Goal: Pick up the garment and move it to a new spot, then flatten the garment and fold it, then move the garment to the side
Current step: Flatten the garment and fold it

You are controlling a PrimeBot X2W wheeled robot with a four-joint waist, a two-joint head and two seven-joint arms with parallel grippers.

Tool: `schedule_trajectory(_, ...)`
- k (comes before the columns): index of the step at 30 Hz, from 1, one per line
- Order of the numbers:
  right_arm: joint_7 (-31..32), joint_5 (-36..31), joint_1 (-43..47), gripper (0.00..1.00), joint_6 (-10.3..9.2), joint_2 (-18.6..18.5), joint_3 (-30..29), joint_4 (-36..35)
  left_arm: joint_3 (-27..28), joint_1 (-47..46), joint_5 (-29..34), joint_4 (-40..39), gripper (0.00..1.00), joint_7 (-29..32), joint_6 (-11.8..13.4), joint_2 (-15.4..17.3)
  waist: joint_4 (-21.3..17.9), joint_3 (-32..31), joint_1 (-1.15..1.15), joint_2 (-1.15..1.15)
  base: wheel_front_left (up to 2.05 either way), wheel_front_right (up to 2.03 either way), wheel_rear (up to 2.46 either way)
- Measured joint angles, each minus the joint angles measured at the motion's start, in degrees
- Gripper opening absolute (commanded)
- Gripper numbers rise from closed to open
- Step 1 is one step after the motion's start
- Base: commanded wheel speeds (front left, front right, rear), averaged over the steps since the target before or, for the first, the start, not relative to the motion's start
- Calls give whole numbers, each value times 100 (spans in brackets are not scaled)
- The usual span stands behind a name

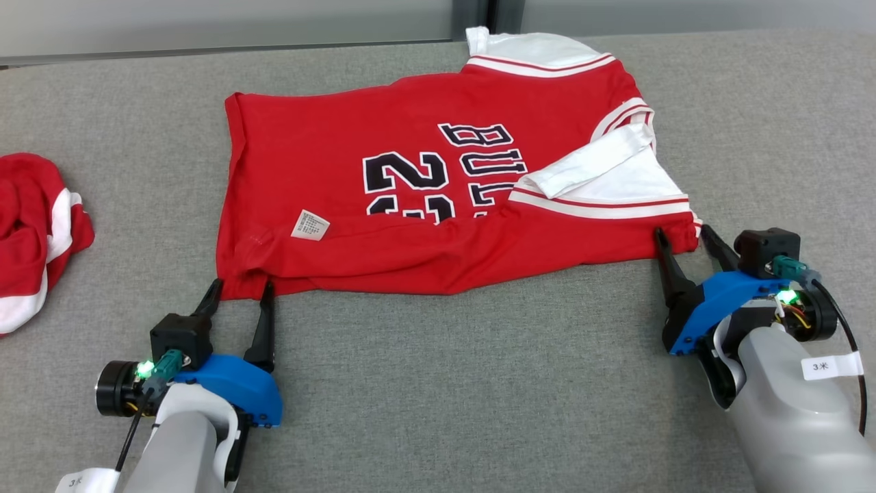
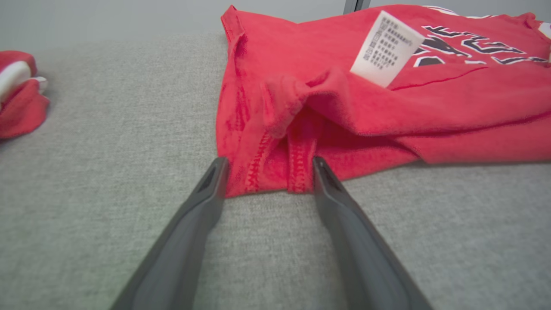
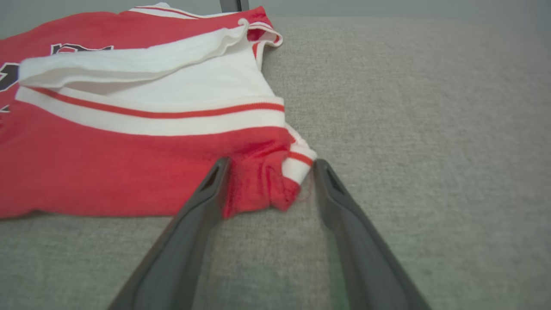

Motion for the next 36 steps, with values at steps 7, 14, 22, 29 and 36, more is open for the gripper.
schedule_trajectory(7,-14,73,-129,0,2,143,15,92,57,-183,-204,227,0,-4,-69,-66,37,5,0,0,0,0,0)
schedule_trajectory(14,-8,260,214,0,1,120,-186,-354,201,126,-364,-320,0,10,-115,-129,74,-233,0,0,0,0,0)
schedule_trajectory(22,-9,631,1273,0,2,116,-311,-1414,348,1193,-458,-1192,0,11,-119,-211,104,-660,0,0,0,0,0)
schedule_trajectory(29,48,781,2501,0,2,79,-469,-2304,416,1962,-491,-1617,0,11,-110,-261,88,-925,0,0,0,0,0)
schedule_trajectory(36,626,694,3511,0,2,224,-761,-3428,426,2453,-515,-1826,0,11,-47,-303,-6,-984,0,0,0,0,0)
